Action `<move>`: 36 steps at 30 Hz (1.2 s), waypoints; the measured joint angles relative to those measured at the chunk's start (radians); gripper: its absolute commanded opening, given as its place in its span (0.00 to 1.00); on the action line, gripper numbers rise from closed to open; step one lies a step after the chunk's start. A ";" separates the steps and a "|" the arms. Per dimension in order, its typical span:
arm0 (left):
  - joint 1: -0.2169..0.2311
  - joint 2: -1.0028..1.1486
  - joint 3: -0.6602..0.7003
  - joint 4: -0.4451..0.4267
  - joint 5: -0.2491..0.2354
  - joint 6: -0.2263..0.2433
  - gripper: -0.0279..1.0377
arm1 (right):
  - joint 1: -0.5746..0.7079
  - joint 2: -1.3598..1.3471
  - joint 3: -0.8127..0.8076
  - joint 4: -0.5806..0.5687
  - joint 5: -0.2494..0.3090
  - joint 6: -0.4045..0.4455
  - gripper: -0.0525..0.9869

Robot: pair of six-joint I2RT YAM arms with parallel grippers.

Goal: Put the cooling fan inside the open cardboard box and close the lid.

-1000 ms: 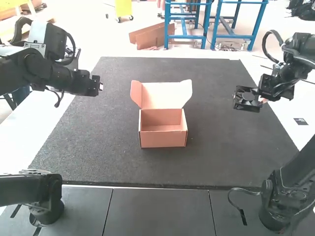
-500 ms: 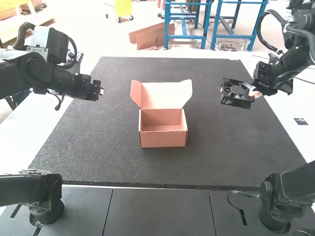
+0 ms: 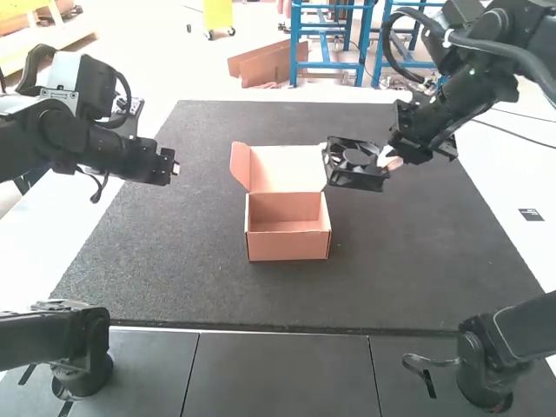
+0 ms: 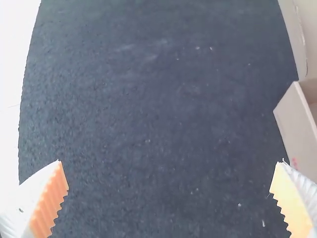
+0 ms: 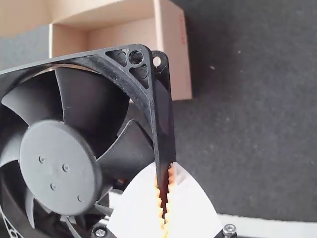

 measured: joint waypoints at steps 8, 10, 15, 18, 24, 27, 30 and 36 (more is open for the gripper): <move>0.000 -0.032 0.000 -0.024 0.000 0.000 0.94 | 0.165 0.099 0.021 0.061 0.003 0.084 0.04; 0.000 -0.042 0.000 -0.032 0.000 0.000 0.94 | 0.196 0.129 0.034 0.083 0.003 0.105 0.04; 0.000 -0.063 -0.001 -0.036 0.000 0.000 0.94 | 0.246 0.195 0.070 0.130 0.003 0.155 0.05; 0.000 -0.076 -0.012 -0.036 0.000 0.000 0.94 | 0.266 0.235 0.087 0.155 0.004 0.186 0.05; 0.000 -0.090 -0.039 -0.040 0.000 0.000 0.94 | 0.282 0.323 0.109 0.212 0.036 0.231 0.05; 0.000 -0.093 -0.039 -0.036 0.000 0.000 0.94 | 0.282 0.363 0.111 0.254 0.072 0.244 0.05; 0.000 -0.097 -0.039 -0.031 0.000 0.000 0.94 | 0.282 0.403 0.114 0.288 0.110 0.252 0.05; 0.000 -0.097 -0.039 -0.032 0.000 0.000 0.94 | 0.282 0.477 0.114 0.345 0.185 0.254 0.05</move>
